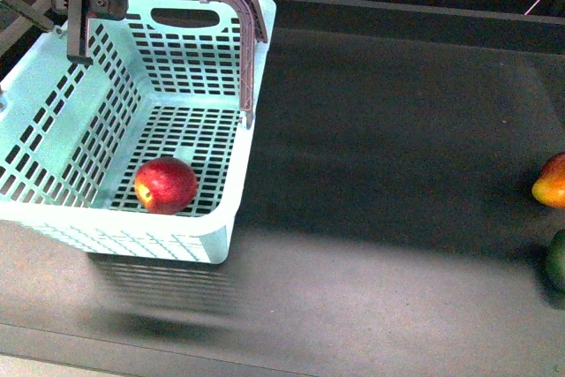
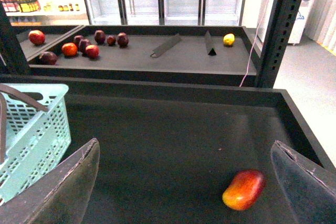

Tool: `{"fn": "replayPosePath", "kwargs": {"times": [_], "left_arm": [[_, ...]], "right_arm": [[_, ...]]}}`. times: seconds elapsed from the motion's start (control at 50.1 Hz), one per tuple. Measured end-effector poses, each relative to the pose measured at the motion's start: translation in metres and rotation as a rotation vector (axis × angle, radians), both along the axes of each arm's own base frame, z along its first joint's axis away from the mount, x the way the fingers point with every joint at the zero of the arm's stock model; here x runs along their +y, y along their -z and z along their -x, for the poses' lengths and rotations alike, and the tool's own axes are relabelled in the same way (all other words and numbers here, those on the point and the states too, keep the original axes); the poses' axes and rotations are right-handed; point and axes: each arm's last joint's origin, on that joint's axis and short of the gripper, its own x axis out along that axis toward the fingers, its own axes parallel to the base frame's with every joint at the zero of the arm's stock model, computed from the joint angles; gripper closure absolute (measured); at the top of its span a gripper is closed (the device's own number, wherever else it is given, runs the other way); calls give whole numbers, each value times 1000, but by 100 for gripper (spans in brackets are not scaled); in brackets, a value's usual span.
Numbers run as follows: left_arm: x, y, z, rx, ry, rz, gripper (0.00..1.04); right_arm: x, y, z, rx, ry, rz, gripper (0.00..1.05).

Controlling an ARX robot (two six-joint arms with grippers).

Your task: Pick apple with right arm and hold basket with left

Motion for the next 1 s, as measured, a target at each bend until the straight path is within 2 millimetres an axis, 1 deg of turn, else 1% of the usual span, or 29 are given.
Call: {"fn": "replayPosePath", "kwargs": {"times": [0.2, 0.26, 0.299, 0.379, 0.459, 0.479, 0.519, 0.539, 0.599, 0.679, 0.739, 0.799, 0.839, 0.878, 0.938, 0.998], "left_arm": [[2, 5, 3, -17, 13, 7, 87], [2, 6, 5, -12, 16, 9, 79], [3, 7, 8, -10, 16, 7, 72], [4, 7, 12, -1, 13, 3, 61], [5, 4, 18, 15, 4, -8, 49], [5, 3, 18, 15, 3, -10, 47], [5, -3, 22, 9, -4, -14, 40], [5, -5, 23, 6, -6, -14, 38], [4, -18, 30, -17, -10, -12, 28], [1, -32, 39, -46, -14, -9, 17], [-1, -46, 53, -64, -25, -17, 6], [-4, -62, 72, -93, -38, -46, 8], [-6, -74, 87, -113, -49, -87, 7], [-9, -85, 99, -127, -47, -116, 7], [-11, -98, 107, -163, -32, -116, 7], [-11, -100, 108, -168, -30, -119, 7]], "right_arm": [[0, 0, 0, 0, 0, 0, 9], [0, 0, 0, 0, 0, 0, 9], [0, 0, 0, 0, 0, 0, 9], [0, 0, 0, 0, 0, 0, 9], [0, 0, 0, 0, 0, 0, 9], [0, 0, 0, 0, 0, 0, 9], [0, 0, 0, 0, 0, 0, 9], [0, 0, 0, 0, 0, 0, 9], [0, 0, 0, 0, 0, 0, 9], [0, 0, 0, 0, 0, 0, 9], [0, 0, 0, 0, 0, 0, 9], [0, 0, 0, 0, 0, 0, 9], [0, 0, 0, 0, 0, 0, 9], [0, 0, 0, 0, 0, 0, 9], [0, 0, 0, 0, 0, 0, 9], [0, 0, 0, 0, 0, 0, 9]]}}
